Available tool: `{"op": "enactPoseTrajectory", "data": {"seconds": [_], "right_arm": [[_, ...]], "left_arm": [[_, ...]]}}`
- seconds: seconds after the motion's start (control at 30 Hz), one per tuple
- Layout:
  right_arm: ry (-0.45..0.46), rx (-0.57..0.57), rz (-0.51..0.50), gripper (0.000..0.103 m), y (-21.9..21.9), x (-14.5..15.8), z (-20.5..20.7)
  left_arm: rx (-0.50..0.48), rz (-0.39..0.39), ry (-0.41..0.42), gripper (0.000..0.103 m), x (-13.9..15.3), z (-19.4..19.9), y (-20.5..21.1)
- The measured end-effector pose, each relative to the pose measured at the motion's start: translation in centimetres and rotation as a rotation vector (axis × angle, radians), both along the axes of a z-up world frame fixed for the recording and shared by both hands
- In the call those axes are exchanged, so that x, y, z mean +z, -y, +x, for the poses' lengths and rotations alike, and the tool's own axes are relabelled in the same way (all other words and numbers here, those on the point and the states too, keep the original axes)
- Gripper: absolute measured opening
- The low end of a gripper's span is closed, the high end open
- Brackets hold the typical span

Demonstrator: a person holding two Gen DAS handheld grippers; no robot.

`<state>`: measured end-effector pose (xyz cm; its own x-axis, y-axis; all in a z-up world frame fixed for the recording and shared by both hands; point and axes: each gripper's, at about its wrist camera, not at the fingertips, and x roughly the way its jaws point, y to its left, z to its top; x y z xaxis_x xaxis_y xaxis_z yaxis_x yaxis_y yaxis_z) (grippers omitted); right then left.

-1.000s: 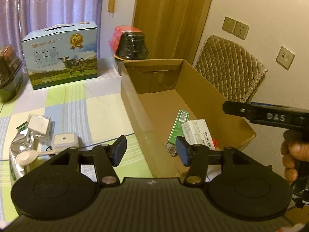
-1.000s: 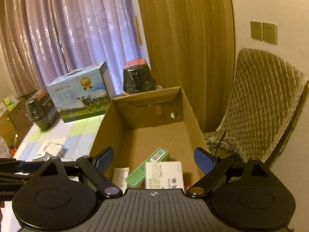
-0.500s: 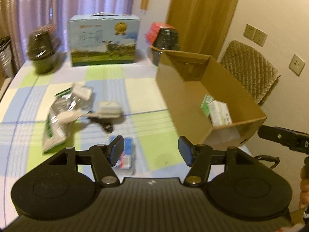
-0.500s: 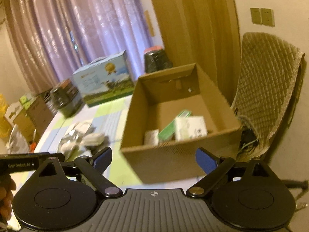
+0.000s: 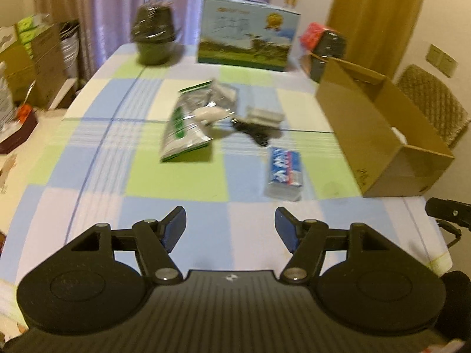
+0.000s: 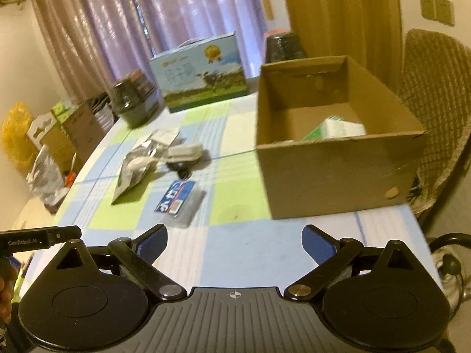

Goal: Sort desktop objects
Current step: 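Withdraw both tools from the cardboard box toward the items on the table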

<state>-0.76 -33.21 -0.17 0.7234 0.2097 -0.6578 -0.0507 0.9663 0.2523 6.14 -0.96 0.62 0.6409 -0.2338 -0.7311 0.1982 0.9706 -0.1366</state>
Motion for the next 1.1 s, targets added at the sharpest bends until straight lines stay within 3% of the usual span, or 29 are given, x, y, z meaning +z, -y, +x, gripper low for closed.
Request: {"op": "enactPoseTrajectory", "data": {"seconds": [0.63,1.1], "right_arm": [[-0.034,0.091,-0.038,0.097,-5.0,-1.3,2.8],[-0.065,0.134,-0.056,0.098,-8.2,-3.8,7.3]], "left_arm": [[0.035,-0.022,-0.025,0.069,-1.6,0.5,-2.5],[0.018,0.012,-0.03,0.07,-2.4,3.7,-3.7]]}}
